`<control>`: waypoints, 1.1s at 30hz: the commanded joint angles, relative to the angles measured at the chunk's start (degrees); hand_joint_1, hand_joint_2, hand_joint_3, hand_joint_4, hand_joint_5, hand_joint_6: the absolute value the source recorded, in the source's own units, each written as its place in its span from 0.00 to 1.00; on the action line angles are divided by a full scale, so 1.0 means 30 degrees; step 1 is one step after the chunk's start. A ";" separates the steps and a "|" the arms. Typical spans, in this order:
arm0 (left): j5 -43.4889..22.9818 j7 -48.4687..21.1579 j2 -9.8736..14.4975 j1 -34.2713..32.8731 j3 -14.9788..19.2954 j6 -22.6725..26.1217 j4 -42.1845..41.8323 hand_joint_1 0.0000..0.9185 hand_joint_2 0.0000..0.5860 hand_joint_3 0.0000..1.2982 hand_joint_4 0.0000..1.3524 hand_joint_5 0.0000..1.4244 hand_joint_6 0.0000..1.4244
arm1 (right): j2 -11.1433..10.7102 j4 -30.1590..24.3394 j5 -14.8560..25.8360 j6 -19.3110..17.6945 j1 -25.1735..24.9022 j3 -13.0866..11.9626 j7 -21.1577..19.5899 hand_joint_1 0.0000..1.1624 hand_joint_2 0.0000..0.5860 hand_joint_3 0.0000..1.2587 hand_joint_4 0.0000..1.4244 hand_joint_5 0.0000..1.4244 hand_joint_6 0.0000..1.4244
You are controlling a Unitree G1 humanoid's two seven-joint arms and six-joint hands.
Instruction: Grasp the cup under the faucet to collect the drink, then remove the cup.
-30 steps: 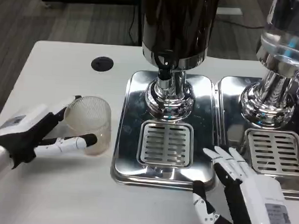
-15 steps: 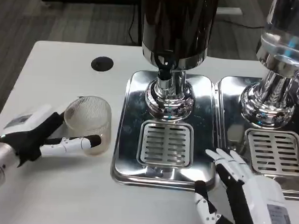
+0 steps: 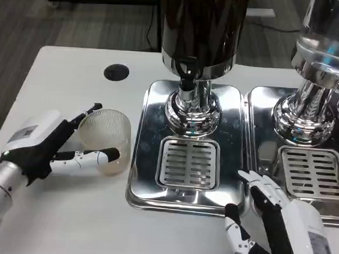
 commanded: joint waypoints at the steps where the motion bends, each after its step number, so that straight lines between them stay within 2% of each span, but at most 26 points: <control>1: 0.0195 0.0947 -0.0321 -0.0182 -0.0082 -0.0599 0.0463 0.25 0.20 0.17 0.19 0.27 0.24 | 0.0066 -0.0062 0.0576 -0.0290 -0.0019 -0.0171 0.0322 0.37 0.81 0.22 0.13 0.11 0.27; 3: 0.0156 0.1185 -0.0394 -0.0209 -0.0072 -0.0807 0.0707 0.25 0.23 0.19 0.21 0.30 0.26 | 0.0096 0.0010 0.0800 -0.0294 -0.0070 -0.0205 0.0409 0.37 0.81 0.22 0.14 0.12 0.28; 6: 0.0305 0.1494 -0.0463 -0.0324 -0.0198 -0.0986 0.1055 0.26 0.25 0.24 0.29 0.45 0.56 | 0.0120 0.0109 0.1042 -0.0312 -0.0130 -0.0217 0.0503 0.37 0.81 0.22 0.14 0.12 0.28; 9: 0.0087 0.1680 -0.0623 -0.0348 -0.0094 -0.1378 0.1527 0.31 0.28 0.29 0.36 0.56 0.72 | 0.0167 0.0213 0.1319 -0.0326 -0.0144 -0.0230 0.0597 0.37 0.81 0.22 0.14 0.13 0.29; 11: -0.0010 0.1993 -0.0676 -0.0332 -0.0012 -0.1780 0.1817 0.33 0.30 0.31 0.40 0.60 0.79 | 0.0168 0.0221 0.1424 -0.0348 -0.0111 -0.0243 0.0602 0.37 0.81 0.22 0.14 0.13 0.29; 17: -0.0175 0.2966 -0.0638 -0.0376 0.0253 -0.2581 0.2321 0.35 0.32 0.32 0.42 0.64 0.84 | 0.0187 0.0370 0.1598 -0.0424 -0.0144 -0.0255 0.0626 0.37 0.81 0.22 0.15 0.14 0.29; 23: -0.0401 0.3778 -0.0552 -0.0359 0.0619 -0.3194 0.2193 0.35 0.32 0.33 0.42 0.65 0.85 | 0.0188 0.0500 0.1581 -0.0519 -0.0282 -0.0232 0.0607 0.37 0.81 0.22 0.15 0.14 0.29; 28: -0.0685 0.3563 -0.0541 -0.0567 0.1010 -0.4058 0.1609 0.35 0.32 0.33 0.42 0.65 0.86 | 0.0211 0.0401 0.1473 -0.0555 -0.0186 -0.0201 0.0509 0.37 0.81 0.22 0.15 0.14 0.29; 33: -0.0903 0.2750 -0.0923 -0.0816 0.1110 -0.4461 0.1083 0.34 0.31 0.34 0.42 0.65 0.86 | 0.0286 0.0329 0.1457 -0.0581 -0.0093 -0.0221 0.0425 0.38 0.81 0.22 0.15 0.14 0.29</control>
